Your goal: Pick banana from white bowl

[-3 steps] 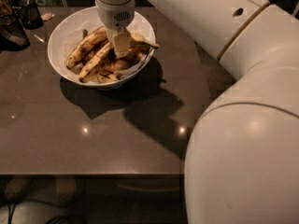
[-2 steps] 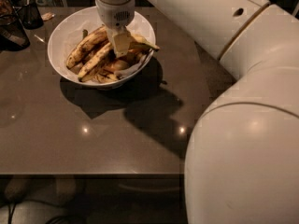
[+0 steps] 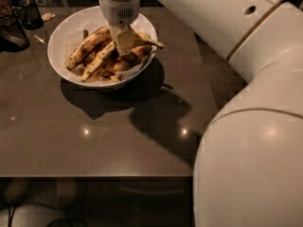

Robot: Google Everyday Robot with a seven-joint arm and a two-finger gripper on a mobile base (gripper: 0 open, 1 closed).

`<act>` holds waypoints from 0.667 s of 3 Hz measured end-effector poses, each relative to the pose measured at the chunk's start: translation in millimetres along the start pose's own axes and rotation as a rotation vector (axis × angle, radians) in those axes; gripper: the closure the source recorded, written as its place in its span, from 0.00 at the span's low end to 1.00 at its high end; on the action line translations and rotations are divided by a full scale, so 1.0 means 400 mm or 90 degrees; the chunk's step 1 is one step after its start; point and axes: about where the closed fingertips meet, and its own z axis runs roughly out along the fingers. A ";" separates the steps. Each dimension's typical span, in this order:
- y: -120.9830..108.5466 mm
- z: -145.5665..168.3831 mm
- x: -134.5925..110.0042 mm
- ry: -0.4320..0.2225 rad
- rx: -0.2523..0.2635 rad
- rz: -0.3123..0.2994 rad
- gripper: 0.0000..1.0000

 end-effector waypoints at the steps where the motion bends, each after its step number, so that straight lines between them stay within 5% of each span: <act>1: 0.040 -0.106 0.016 -0.010 0.034 0.022 1.00; 2: 0.039 -0.108 0.015 -0.011 0.036 0.022 1.00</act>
Offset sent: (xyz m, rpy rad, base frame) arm -0.0409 -0.0315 0.0534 0.0555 -0.0472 -0.0441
